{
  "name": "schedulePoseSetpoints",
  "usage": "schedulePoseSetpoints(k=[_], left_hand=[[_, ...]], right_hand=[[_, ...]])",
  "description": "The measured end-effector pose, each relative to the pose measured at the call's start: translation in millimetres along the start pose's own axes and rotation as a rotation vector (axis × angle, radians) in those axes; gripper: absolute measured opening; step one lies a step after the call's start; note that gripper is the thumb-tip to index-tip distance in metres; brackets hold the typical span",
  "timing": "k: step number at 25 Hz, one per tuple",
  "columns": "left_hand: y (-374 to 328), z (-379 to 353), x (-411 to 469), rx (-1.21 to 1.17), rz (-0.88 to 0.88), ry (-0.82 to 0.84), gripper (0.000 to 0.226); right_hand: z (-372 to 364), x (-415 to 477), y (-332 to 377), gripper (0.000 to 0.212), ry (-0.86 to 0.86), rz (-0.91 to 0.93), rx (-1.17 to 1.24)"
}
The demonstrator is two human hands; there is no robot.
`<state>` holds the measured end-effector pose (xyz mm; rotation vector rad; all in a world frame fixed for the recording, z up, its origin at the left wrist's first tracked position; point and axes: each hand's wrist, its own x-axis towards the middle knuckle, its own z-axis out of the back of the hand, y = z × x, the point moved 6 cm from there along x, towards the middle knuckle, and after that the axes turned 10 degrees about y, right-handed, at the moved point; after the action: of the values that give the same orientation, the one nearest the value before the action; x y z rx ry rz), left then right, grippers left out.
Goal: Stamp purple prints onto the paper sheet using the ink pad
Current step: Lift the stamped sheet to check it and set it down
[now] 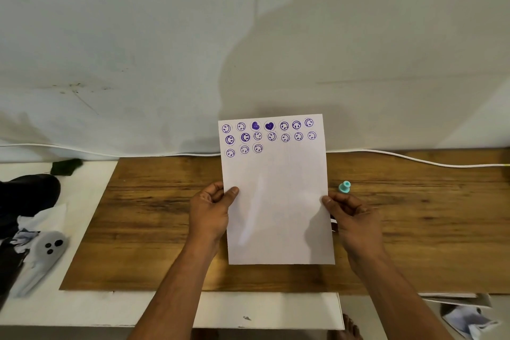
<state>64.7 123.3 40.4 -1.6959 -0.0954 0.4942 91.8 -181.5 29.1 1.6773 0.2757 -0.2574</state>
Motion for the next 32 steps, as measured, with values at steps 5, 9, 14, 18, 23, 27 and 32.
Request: schedulePoseSetpoints(k=[5, 9, 14, 18, 23, 27, 32], left_hand=[[-3.8, -1.6, 0.0, 0.006, -0.017, 0.005, 0.013], [-3.0, 2.2, 2.0, 0.032, -0.018, -0.025, 0.011], [-1.4, 8.0, 4.4, 0.132, -0.061, -0.064, 0.017], [2.4, 12.5, 7.6, 0.306, -0.057, -0.093, 0.020], [12.7, 12.9, 9.2, 0.635, -0.031, -0.077, 0.034], [22.2, 14.6, 9.5, 0.810, -0.049, -0.056, 0.066], [34.3, 10.2, 11.2, 1.057, -0.017, 0.047, 0.052]], right_hand=[[-1.2, 1.3, -0.4, 0.014, -0.015, 0.003, -0.010], [-1.6, 2.1, -2.9, 0.014, -0.029, 0.003, -0.050], [-6.5, 2.9, -1.8, 0.011, -0.050, 0.043, -0.146], [-13.6, 1.1, -6.4, 0.012, -0.077, 0.074, -0.286], [-22.0, 0.2, -14.5, 0.018, -0.125, 0.091, -0.562], [-22.0, 2.3, -21.2, 0.023, -0.143, 0.080, -0.680], [-31.9, -0.6, -23.7, 0.021, -0.096, 0.159, -0.905]])
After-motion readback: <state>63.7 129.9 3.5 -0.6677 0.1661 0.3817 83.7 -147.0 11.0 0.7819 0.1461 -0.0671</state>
